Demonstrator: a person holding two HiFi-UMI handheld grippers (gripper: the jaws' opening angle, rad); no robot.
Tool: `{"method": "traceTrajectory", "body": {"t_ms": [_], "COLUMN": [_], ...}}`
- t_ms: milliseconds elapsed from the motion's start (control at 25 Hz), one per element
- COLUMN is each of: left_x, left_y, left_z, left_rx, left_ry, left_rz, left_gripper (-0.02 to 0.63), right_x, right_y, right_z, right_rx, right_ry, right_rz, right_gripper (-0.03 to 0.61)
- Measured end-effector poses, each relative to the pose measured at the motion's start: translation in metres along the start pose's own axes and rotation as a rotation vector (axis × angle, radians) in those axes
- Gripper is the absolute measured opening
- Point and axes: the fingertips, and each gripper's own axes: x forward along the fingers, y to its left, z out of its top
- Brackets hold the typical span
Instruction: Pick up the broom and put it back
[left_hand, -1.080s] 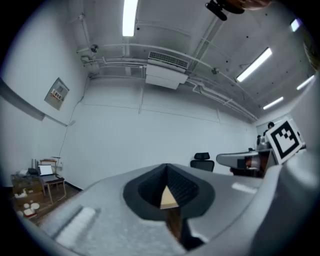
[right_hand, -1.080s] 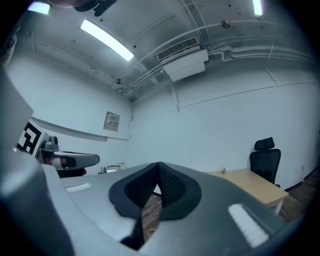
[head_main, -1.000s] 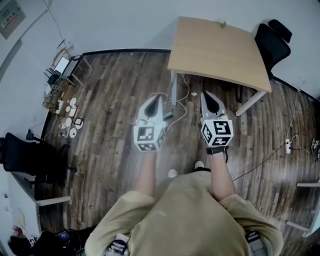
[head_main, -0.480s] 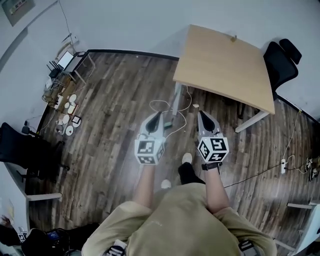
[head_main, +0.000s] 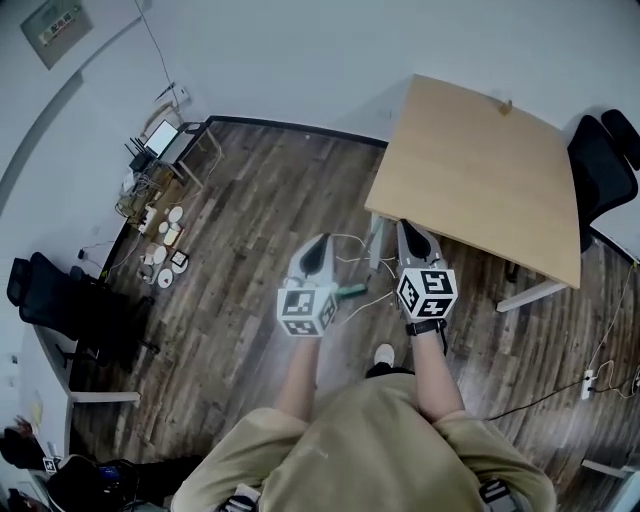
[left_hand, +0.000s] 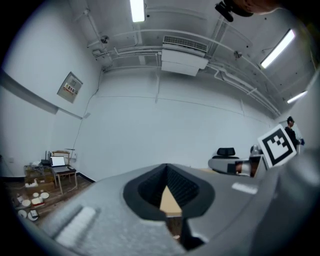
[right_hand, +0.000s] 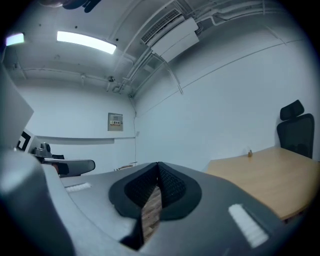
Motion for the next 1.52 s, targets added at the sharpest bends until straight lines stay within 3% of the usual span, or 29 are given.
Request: {"method": "traceTrajectory", "body": {"t_ms": [120,280,440,680,1120,1520], "left_x": [0.042,0.076,0.104,0.161,0.244,0.268], "left_y": [-0.002,0.000,0.013,0.027,0.076,0.124], "left_z": [-0.008,-0.038,-0.071,-0.135,-0.263,-0.364], "left_rx": [-0.006,-0.009,-0.036,-0.067,-0.135,-0.174], "left_ry": [0.034,0.107,0.174,0.283,0.486,0.625], "left_rz": [0.015,0.033,0.036,-0.024,-0.101,-0.155], "left_gripper": [0.002,0.002,0.002,0.002,0.002,0.002], "right_x": [0.035,0.063,0.085,0.121,0.179,0.225], "right_y": [-0.017,-0.040,-0.064,-0.092,-0.114,-0.128], "right_z": [-0.002,-0.038,-0.080,-0.142,-0.294,-0.414], "right_rx": [-0.021,0.014,0.062,0.076,0.169,0.214], "right_ry": [0.017,0.078,0.152,0.263,0.531,0.694], "right_rz": [0.051,0.090,0.078,0.050,-0.010,-0.073], "right_gripper": [0.008,0.008,0.014,0.061,0.127,0.213]}}
